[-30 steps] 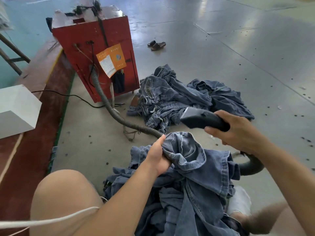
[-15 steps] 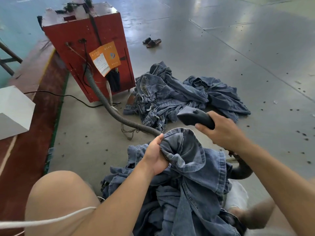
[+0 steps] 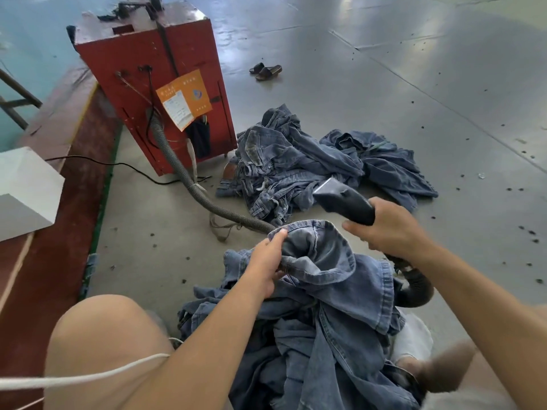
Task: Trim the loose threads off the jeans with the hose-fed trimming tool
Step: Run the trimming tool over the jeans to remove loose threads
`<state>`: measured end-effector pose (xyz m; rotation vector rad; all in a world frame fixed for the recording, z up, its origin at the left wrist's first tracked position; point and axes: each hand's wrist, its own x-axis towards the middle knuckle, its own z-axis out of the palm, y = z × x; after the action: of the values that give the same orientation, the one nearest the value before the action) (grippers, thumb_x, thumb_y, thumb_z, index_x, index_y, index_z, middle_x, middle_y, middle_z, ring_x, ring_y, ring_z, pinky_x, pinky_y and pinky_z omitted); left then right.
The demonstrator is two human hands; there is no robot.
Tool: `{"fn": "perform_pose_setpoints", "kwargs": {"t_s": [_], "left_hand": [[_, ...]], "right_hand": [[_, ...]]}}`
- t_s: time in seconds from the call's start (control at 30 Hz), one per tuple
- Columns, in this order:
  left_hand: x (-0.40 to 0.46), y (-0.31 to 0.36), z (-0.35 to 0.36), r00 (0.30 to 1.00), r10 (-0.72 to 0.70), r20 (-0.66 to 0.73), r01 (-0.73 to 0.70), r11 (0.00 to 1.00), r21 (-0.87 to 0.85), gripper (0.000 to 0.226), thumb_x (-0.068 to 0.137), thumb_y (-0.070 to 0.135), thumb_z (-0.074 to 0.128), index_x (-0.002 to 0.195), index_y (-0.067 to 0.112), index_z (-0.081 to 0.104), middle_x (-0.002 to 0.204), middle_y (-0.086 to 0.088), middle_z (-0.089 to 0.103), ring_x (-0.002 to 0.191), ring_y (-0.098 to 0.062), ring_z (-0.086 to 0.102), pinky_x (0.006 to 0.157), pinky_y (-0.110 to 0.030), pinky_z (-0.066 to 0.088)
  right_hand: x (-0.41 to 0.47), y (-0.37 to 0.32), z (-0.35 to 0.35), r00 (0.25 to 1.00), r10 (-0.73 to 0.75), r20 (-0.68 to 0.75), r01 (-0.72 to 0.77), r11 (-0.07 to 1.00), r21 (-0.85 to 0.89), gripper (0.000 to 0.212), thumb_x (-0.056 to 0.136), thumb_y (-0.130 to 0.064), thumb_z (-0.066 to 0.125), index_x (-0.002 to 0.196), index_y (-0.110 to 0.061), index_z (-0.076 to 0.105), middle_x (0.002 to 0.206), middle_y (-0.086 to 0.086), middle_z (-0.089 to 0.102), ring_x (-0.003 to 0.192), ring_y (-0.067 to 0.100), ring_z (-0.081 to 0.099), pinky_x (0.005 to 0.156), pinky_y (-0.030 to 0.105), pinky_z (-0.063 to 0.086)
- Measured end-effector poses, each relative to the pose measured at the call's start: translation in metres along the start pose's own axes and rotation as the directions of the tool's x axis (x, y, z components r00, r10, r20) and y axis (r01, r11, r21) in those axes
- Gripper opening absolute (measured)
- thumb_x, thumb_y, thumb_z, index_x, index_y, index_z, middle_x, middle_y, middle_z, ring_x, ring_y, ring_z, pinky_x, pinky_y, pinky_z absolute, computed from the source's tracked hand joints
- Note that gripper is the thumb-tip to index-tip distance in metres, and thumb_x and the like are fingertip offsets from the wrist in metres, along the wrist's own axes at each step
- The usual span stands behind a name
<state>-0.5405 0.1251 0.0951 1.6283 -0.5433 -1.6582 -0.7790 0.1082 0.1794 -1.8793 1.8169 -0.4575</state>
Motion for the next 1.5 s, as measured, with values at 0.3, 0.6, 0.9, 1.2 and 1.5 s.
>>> {"fn": "perform_pose_setpoints", "kwargs": {"t_s": [0.3,0.6,0.9,1.2,1.5], "left_hand": [[-0.007,0.013,0.000,0.996,-0.075,0.055,0.085,0.972,-0.219,0.011,0.092,-0.002,0.066,0.082,0.001,0.069,0.065,-0.013,0.071,0.060,-0.024,0.071,0.052,-0.035,0.061],[0.001,0.024,-0.005,0.997,-0.074,0.026,0.072,0.751,-0.657,0.057,0.100,-0.010,0.043,0.047,0.010,0.040,0.051,-0.007,0.046,0.073,-0.032,0.069,0.098,-0.035,0.057],[0.004,-0.008,-0.005,0.778,0.474,0.412,-0.628,0.574,0.525,0.065,0.091,0.010,0.074,0.145,0.040,0.050,0.138,-0.008,0.044,0.129,-0.020,0.041,0.116,-0.043,0.039],[0.004,-0.001,-0.009,0.667,0.591,0.453,-0.745,0.515,0.425,0.040,0.091,0.034,0.060,0.079,0.001,0.080,0.110,0.009,0.071,0.117,-0.004,0.055,0.107,-0.022,0.036],[0.011,-0.009,0.002,0.988,0.020,0.155,0.000,0.991,-0.132,0.030,0.109,0.029,0.047,0.111,0.009,0.069,0.092,-0.011,0.079,0.073,-0.021,0.075,0.060,-0.033,0.061]], "right_hand": [[-0.017,-0.010,0.019,0.983,-0.075,0.167,0.080,0.997,-0.023,0.059,0.064,-0.055,0.094,0.097,-0.027,0.053,0.085,-0.007,0.065,0.074,0.010,0.061,0.062,0.030,0.046],[-0.022,0.001,0.052,0.996,-0.048,0.070,0.053,0.996,-0.070,0.038,0.080,-0.020,0.081,0.100,-0.023,0.049,0.086,-0.001,0.063,0.071,0.007,0.056,0.055,0.023,0.040],[-0.020,-0.001,0.024,0.983,-0.057,0.172,0.002,0.953,0.304,0.021,0.078,-0.003,0.074,0.090,-0.007,0.057,0.065,0.005,0.062,0.052,0.018,0.063,0.053,0.038,0.051],[0.006,0.013,0.034,0.986,0.141,0.093,-0.161,0.951,0.265,0.022,0.083,-0.012,0.076,0.098,-0.012,0.060,0.067,0.005,0.064,0.047,0.014,0.059,0.045,0.029,0.046],[0.010,0.010,0.042,0.996,0.009,-0.088,-0.001,0.996,0.085,0.048,0.093,-0.045,0.074,0.119,-0.019,0.046,0.099,0.001,0.063,0.084,0.025,0.062,0.071,0.035,0.046]]}}
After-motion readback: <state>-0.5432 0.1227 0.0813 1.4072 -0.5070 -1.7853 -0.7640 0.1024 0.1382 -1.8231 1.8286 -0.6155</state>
